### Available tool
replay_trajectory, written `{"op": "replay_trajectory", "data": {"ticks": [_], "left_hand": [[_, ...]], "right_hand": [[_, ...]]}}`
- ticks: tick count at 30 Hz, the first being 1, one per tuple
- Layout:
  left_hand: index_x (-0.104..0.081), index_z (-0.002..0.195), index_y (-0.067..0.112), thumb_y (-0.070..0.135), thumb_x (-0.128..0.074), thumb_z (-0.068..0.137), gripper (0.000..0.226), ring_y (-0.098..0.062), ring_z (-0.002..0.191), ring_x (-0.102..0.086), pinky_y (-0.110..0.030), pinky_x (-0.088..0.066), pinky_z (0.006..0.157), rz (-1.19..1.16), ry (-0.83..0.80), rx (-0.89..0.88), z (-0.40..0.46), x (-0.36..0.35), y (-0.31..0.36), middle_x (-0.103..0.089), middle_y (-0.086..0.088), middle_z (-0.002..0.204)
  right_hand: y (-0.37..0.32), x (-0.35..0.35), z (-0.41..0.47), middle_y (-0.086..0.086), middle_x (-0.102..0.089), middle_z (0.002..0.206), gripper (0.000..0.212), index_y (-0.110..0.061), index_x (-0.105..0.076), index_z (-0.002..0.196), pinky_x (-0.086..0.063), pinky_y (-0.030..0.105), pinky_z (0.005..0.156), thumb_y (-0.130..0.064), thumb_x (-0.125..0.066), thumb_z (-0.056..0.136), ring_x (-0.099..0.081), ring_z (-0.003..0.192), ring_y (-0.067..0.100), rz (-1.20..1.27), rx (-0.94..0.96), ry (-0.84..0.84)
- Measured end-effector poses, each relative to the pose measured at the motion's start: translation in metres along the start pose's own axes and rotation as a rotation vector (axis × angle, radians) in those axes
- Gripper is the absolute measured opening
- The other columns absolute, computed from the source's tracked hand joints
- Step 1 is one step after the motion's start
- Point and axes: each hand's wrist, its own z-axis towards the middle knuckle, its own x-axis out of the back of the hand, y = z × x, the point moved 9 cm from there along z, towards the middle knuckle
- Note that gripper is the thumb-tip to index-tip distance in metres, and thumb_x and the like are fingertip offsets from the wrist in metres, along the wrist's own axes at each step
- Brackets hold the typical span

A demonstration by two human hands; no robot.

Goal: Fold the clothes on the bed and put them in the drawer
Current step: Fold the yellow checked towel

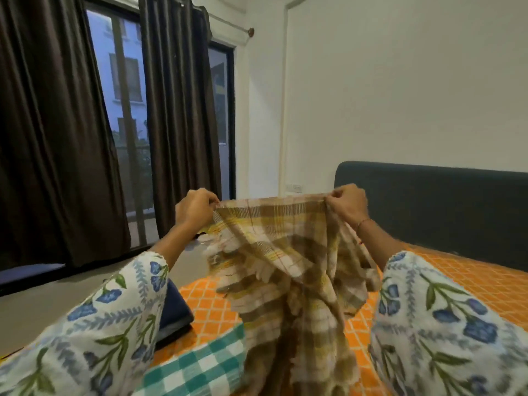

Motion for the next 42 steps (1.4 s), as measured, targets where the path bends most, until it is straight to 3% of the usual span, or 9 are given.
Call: {"op": "replay_trajectory", "data": {"ticks": [3,6,10,13,21,27,30,35,42], "left_hand": [[-0.072,0.101,0.013,0.009,-0.048,0.095,0.025,-0.025,0.085,-0.064,-0.033,-0.043,0.067,-0.006,0.115,0.049,0.023,0.029,0.015,-0.071,-0.008,0.092],[-0.069,0.099,0.007,0.006,-0.052,0.094,0.017,-0.015,0.058,-0.061,-0.028,-0.05,0.054,-0.574,0.074,0.293,0.045,0.03,0.011,-0.065,-0.008,0.073],[-0.068,0.099,0.002,0.007,-0.059,0.092,0.013,-0.016,0.066,-0.065,-0.03,-0.058,0.067,-1.04,0.145,0.403,0.059,0.032,0.026,-0.067,-0.011,0.078],[-0.07,0.095,0.002,0.007,-0.062,0.09,0.011,-0.016,0.075,-0.064,-0.021,-0.055,0.068,-0.865,0.258,0.25,0.055,0.047,0.036,-0.067,-0.011,0.082],[-0.067,0.085,0.005,0.011,-0.061,0.091,0.011,-0.013,0.062,-0.067,-0.029,-0.058,0.065,-0.666,0.183,0.301,0.039,0.028,0.045,-0.066,-0.006,0.074],[-0.071,0.079,0.019,0.017,-0.066,0.087,0.01,-0.014,0.089,-0.064,-0.025,-0.055,0.073,-0.744,-0.536,-0.3,0.01,-0.014,0.167,-0.06,0.012,0.107],[-0.069,0.08,0.021,0.018,-0.063,0.089,0.011,-0.021,0.093,-0.062,-0.037,-0.052,0.09,-0.503,-0.479,-0.37,0.009,-0.021,0.176,-0.065,-0.002,0.092],[-0.074,0.096,0.012,0.012,-0.064,0.088,0.013,-0.014,0.079,-0.062,-0.017,-0.05,0.072,-0.476,-0.309,-0.363,0.004,-0.02,0.162,-0.067,-0.002,0.086],[-0.072,0.104,0.003,0.008,-0.064,0.088,0.019,-0.011,0.09,-0.061,-0.016,-0.047,0.08,-0.461,-0.199,-0.29,0.004,-0.018,0.121,-0.069,-0.003,0.097]], "right_hand": [[-0.013,0.019,0.019,0.009,-0.065,0.072,0.017,0.001,-0.071,0.092,-0.047,0.016,0.054,-0.009,-0.058,0.091,-0.058,0.063,0.016,0.174,0.037,-0.164],[-0.023,0.04,0.034,0.008,-0.062,0.075,0.016,0.001,-0.068,0.097,-0.043,0.012,0.047,-0.006,-0.053,0.094,-0.053,0.06,0.015,0.132,0.059,-0.228],[-0.051,0.082,0.039,0.007,-0.061,0.082,0.015,-0.003,-0.064,0.098,-0.045,0.026,0.068,-0.005,-0.05,0.094,-0.055,0.075,0.018,0.012,0.249,0.127],[-0.041,0.073,0.042,0.014,-0.065,0.086,0.022,-0.006,-0.059,0.115,-0.044,0.024,0.068,-0.008,-0.049,0.095,-0.06,0.075,0.023,0.015,0.188,0.048],[-0.047,0.058,0.025,0.014,-0.069,0.1,0.024,-0.005,-0.071,0.096,-0.045,0.031,0.072,-0.011,-0.047,0.092,-0.062,0.091,0.032,-0.262,0.145,0.055],[-0.102,0.025,0.009,0.004,-0.067,0.08,0.015,-0.009,-0.074,0.082,-0.053,0.034,0.071,-0.017,-0.061,0.083,-0.062,0.078,0.022,-0.211,0.348,-0.084],[-0.104,0.012,0.005,0.002,-0.063,0.079,0.017,-0.007,-0.075,0.086,-0.053,0.034,0.073,-0.02,-0.064,0.085,-0.06,0.079,0.019,-0.194,0.372,-0.171],[-0.091,-0.003,-0.018,0.001,-0.065,0.074,0.018,-0.004,-0.073,0.088,-0.042,0.016,0.059,-0.018,-0.061,0.09,-0.056,0.067,0.002,0.064,0.358,-0.303],[0.003,-0.058,-0.064,-0.001,-0.052,0.061,0.012,-0.006,-0.067,0.074,-0.036,0.018,0.054,-0.005,-0.06,0.084,-0.045,0.056,0.008,-0.055,0.178,-0.54]]}}
